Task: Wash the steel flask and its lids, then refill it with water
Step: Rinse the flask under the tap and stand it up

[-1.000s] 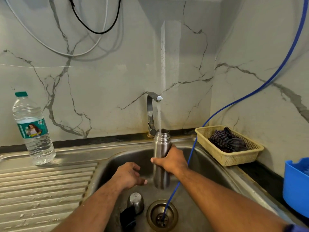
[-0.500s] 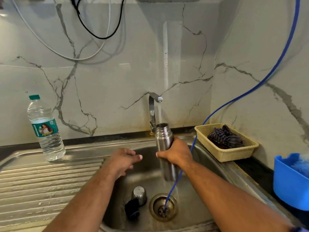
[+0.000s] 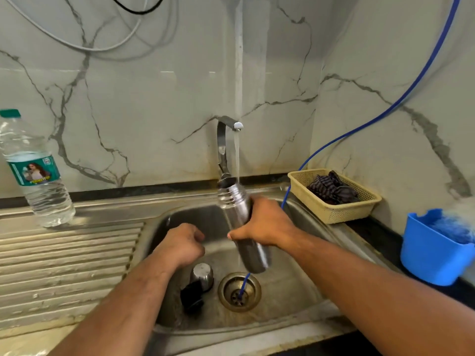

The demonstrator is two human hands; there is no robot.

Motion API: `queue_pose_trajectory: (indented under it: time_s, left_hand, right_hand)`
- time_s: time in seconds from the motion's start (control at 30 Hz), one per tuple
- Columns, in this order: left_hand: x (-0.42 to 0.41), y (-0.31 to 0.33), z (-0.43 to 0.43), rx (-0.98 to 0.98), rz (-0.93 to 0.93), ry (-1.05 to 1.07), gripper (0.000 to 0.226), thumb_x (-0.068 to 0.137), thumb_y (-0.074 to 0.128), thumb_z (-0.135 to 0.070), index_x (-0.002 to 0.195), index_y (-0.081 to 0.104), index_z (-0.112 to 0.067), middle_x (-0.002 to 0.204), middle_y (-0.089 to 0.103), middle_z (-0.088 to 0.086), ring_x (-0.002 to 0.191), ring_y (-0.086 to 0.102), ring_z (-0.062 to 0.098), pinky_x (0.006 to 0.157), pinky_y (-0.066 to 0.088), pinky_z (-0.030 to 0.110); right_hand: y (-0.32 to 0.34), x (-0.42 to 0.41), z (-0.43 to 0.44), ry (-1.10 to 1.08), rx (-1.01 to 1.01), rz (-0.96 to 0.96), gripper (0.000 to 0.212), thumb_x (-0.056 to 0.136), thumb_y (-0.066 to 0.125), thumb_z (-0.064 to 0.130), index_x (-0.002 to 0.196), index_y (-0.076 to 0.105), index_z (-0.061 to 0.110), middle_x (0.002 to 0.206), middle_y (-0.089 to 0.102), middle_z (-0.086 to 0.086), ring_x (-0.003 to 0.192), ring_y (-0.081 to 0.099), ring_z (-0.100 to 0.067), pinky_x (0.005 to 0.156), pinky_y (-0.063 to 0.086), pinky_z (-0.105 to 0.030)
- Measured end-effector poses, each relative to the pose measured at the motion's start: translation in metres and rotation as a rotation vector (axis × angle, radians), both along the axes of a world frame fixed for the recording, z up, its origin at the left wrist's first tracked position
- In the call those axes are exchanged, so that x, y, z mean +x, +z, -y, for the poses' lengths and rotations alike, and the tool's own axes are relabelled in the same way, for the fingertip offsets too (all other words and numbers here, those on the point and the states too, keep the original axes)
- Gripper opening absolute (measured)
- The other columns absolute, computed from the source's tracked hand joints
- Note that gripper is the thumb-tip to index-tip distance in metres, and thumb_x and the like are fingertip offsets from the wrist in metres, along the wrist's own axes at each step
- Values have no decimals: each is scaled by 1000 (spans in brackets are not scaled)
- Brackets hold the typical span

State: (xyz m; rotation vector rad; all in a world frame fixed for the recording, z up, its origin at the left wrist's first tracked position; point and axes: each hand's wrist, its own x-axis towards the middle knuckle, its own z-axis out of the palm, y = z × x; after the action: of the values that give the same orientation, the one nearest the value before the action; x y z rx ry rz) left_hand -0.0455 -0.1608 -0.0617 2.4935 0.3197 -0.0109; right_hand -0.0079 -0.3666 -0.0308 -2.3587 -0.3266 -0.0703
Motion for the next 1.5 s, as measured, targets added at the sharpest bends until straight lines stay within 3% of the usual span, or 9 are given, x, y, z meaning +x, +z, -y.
queue_pose_trajectory:
  time_s: [0.3, 0.47, 0.6, 0.73, 0.83, 1.0, 1.13, 1.4, 1.5]
  left_hand:
    - [-11, 25, 11, -360, 292, -70, 33, 100, 55, -9, 127, 59, -27, 119, 71, -2, 101, 67, 14, 82, 50, 26]
    - [-21, 20, 27, -217, -13, -423, 98, 78, 87, -31, 154, 26, -34, 137, 55, -13, 124, 55, 9, 105, 45, 30]
    - [-18, 11, 41, -490, 71, -439, 81, 72, 92, -27, 140, 49, -31, 117, 73, -3, 110, 69, 11, 103, 55, 41]
    - [-16, 6, 45, -364, 31, -449, 64, 64, 97, -29, 118, 64, -29, 102, 76, -5, 97, 72, 8, 96, 58, 37]
    - [-17, 2, 44, -307, -55, -502, 61, 62, 98, -32, 114, 68, -29, 101, 77, -7, 97, 72, 7, 96, 57, 34]
    - [-16, 18, 28, -255, -35, -457, 88, 61, 96, -44, 138, 54, -30, 122, 69, -11, 113, 64, 7, 103, 50, 31]
    - [-16, 14, -10, -208, -105, -216, 112, 41, 97, -58, 139, 53, -29, 124, 69, -7, 116, 64, 14, 108, 48, 45]
    - [-2, -1, -27, -181, -30, 16, 42, 76, 90, -31, 112, 67, -32, 104, 75, -6, 100, 70, 16, 79, 55, 36]
    - [3, -4, -28, -171, -8, 26, 25, 88, 79, -22, 108, 68, -29, 100, 76, 0, 91, 73, 18, 69, 53, 31]
  right_hand:
    - [-2, -8, 8, -22, 54, 22, 68, 58, 98, 39, 115, 62, 29, 106, 72, 8, 95, 70, -13, 72, 62, -30]
    - [1, -11, 11, 41, 322, -110, 65, 65, 95, 43, 119, 63, 24, 103, 74, 2, 87, 75, -16, 57, 64, -39]
    - [14, -23, 2, 124, 288, 38, 68, 67, 88, 61, 121, 59, 31, 105, 73, 9, 90, 71, -6, 69, 59, -23]
    - [38, -29, 12, 136, 364, 204, 86, 69, 89, 53, 136, 37, 40, 105, 66, 13, 86, 67, 0, 62, 49, -7]
    - [37, -33, 14, 220, 144, 242, 72, 70, 91, 45, 129, 50, 40, 104, 65, 15, 85, 66, -3, 62, 49, -7]
    - [52, -24, 30, 58, 403, 581, 44, 71, 91, 36, 106, 65, 27, 87, 68, 13, 71, 63, 2, 62, 47, -10]
    - [25, -23, 14, 156, 130, 337, 42, 72, 90, 39, 105, 64, 35, 87, 65, 19, 69, 63, 3, 59, 44, -7]
    - [16, -23, 11, 240, 23, 239, 48, 77, 87, 37, 121, 66, 33, 102, 66, 18, 80, 63, 5, 73, 57, -15]
    - [26, -16, 18, 169, 197, 373, 41, 77, 87, 33, 113, 68, 34, 94, 67, 19, 72, 64, 9, 62, 49, -7]
